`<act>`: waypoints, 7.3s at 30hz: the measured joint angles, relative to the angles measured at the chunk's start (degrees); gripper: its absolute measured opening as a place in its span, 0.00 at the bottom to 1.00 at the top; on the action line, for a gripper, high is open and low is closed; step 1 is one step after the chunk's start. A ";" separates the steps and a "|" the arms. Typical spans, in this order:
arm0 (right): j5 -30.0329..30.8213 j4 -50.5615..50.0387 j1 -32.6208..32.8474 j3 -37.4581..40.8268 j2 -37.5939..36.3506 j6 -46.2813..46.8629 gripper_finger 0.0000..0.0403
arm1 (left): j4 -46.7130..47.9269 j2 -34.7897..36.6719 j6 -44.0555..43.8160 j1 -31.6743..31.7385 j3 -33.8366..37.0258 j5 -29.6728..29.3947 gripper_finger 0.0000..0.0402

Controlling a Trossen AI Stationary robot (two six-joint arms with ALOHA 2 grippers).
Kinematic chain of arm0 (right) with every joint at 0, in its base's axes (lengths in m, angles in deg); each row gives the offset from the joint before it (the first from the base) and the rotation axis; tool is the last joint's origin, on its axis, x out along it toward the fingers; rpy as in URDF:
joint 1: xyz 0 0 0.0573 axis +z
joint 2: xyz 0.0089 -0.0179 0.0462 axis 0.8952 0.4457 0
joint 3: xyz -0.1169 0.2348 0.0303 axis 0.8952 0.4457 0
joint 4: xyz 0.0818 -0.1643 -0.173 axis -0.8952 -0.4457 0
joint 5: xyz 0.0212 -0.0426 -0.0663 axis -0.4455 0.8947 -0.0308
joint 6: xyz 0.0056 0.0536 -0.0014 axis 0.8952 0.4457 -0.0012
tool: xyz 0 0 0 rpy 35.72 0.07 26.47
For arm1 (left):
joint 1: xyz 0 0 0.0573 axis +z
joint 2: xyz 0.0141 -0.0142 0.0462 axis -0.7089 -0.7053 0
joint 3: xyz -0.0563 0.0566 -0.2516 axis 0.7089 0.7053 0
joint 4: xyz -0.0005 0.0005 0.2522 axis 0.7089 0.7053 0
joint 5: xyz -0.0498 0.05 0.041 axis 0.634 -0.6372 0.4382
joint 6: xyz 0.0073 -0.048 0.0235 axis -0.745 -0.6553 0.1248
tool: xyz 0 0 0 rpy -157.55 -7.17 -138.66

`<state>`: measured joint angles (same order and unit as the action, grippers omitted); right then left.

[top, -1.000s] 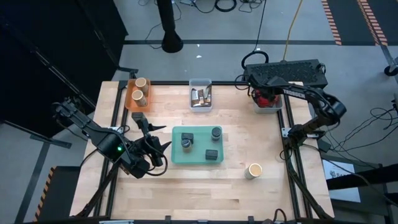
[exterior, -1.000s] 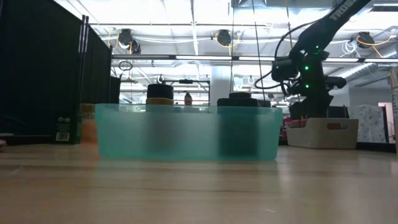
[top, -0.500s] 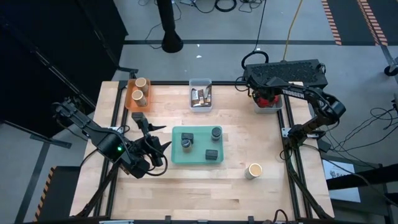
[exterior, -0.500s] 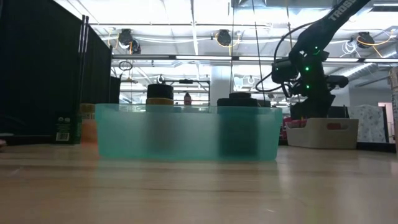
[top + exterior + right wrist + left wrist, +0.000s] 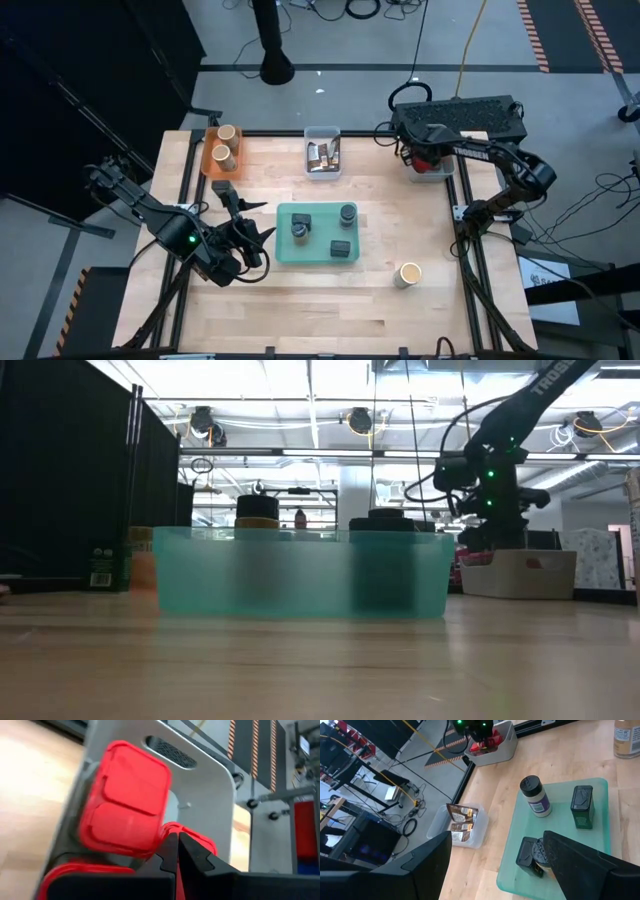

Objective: Sort spices by type
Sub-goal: Put the red spice can into the gray bin, then put the orange spice pack into the transparent bin

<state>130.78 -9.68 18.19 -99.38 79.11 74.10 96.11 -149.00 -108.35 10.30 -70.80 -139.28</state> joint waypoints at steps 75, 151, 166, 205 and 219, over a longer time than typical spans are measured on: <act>-7.90 23.14 64.41 -5.16 -21.49 -10.98 0.00 | 16.13 -7.41 -42.40 3.93 5.19 59.80 0.78; -7.90 28.52 64.41 -5.11 -21.49 -20.37 0.00 | 18.77 -6.86 -29.11 10.33 5.29 45.60 0.10; -2.83 27.41 64.56 -5.11 -22.24 -20.63 0.00 | -12.24 -6.19 16.76 31.86 0.74 37.63 0.10; 1.35 20.46 64.94 -5.11 -25.42 -15.83 0.00 | -48.48 -27.03 -0.02 69.88 2.47 66.03 0.10; 1.35 20.30 64.94 -5.11 -25.42 -15.80 0.00 | -48.04 -27.06 0.02 69.88 2.47 64.32 0.28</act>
<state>132.12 10.62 83.13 -104.49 53.69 58.29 48.07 -176.06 -108.32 80.17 -68.33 -74.95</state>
